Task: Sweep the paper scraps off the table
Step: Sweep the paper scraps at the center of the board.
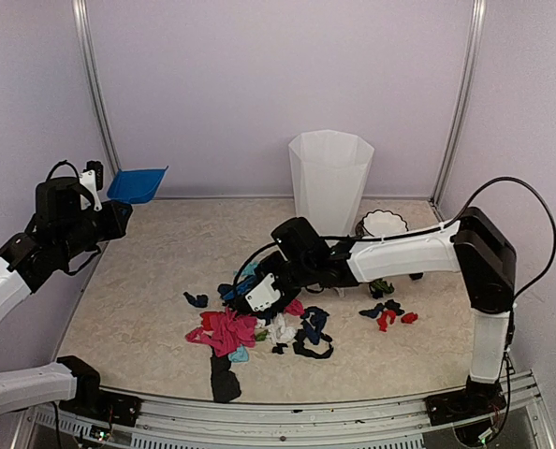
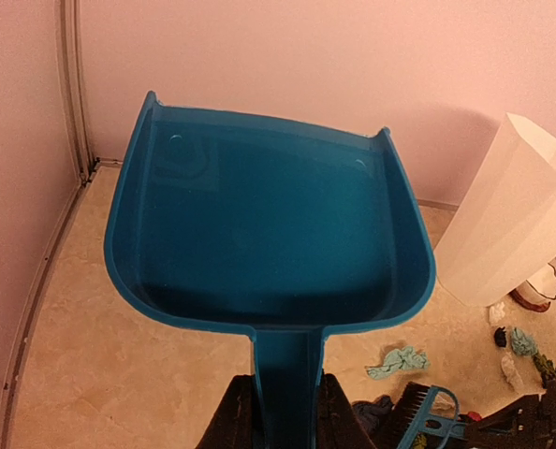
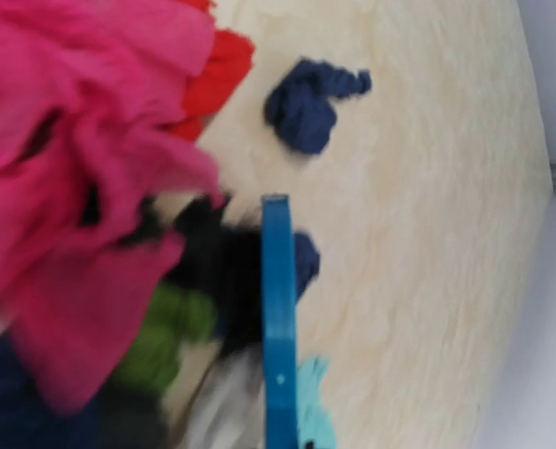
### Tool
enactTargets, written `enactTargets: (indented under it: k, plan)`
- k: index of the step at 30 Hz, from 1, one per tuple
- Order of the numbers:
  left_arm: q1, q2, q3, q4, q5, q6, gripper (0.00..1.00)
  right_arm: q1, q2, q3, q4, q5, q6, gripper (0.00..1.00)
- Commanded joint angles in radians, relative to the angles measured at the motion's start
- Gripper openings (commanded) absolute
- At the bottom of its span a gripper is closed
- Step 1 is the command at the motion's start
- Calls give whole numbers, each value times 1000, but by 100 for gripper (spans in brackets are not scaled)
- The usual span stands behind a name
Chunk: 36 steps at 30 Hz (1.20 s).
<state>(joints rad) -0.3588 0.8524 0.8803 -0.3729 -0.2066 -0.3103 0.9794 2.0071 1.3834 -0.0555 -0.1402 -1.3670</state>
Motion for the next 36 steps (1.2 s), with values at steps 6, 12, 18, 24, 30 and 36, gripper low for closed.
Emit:
enactTargets:
  k: [6, 12, 18, 24, 30, 36]
  plan:
    - [6, 2, -7, 23, 24, -3, 0, -12, -373, -155, 0, 213, 302, 0]
    - [7, -7, -6, 27, 48, -3, 0, -50, -555, -238, -139, 339, 598, 0]
    - [9, -22, -6, 35, 77, -6, 0, -118, -648, -306, -287, 489, 817, 0]
    - [9, -23, -7, 35, 91, -7, 0, -176, -649, -407, -217, 587, 867, 0]
    - [9, -18, -8, 29, 88, -6, 0, -219, -544, -413, -139, 635, 799, 0]
    - [7, -16, -8, 28, 87, -6, 0, -253, -436, -404, -32, 661, 727, 0]
